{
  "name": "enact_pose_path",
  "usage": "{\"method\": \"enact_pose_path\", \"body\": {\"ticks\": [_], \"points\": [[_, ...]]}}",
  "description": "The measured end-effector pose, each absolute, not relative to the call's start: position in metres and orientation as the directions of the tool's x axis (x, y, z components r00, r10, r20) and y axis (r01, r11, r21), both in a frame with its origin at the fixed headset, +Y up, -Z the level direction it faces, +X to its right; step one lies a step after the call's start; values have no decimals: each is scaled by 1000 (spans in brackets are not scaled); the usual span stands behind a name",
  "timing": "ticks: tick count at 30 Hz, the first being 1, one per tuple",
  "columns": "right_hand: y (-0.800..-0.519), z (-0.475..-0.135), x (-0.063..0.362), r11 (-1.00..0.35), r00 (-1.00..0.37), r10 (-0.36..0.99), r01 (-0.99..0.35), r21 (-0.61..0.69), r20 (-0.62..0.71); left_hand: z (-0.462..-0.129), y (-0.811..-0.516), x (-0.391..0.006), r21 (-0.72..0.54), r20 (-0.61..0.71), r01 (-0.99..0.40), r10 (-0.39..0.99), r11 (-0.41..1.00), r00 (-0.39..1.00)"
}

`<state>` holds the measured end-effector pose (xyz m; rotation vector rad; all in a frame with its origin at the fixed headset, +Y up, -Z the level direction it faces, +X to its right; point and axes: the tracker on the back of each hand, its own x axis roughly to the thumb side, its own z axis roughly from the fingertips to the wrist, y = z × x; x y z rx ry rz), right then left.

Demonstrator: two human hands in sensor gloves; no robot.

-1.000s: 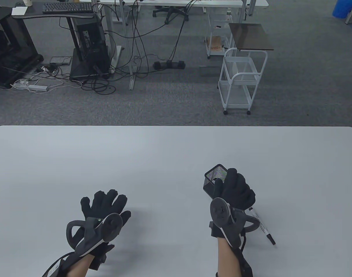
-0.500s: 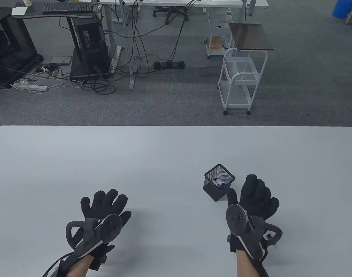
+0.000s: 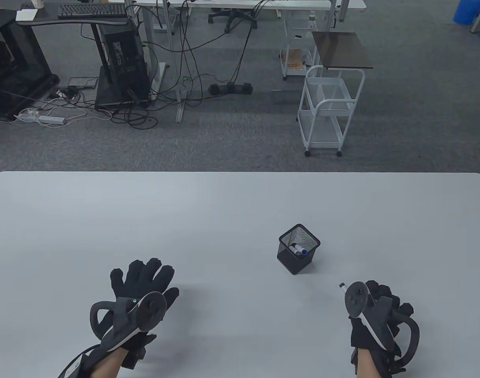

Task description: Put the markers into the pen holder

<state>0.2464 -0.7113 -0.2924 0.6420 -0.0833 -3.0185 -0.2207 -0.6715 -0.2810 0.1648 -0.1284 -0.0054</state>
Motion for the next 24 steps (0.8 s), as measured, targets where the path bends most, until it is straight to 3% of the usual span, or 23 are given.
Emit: {"method": "enact_pose_path", "body": {"ticks": [5,10,24], "points": [[-738,-294,259,-976,-905,-109,20,215,-410,-281,-672,-221,163,127,-5,-16,987,992],[-754,-294,263,-961,-901,-138,21,277,-412,-281,-672,-220,159,126,-1,-19,987,992],[-752,-296,266,-964,-886,-127,5,265,-446,-282,-673,-218,153,126,15,-35,988,991]]}}
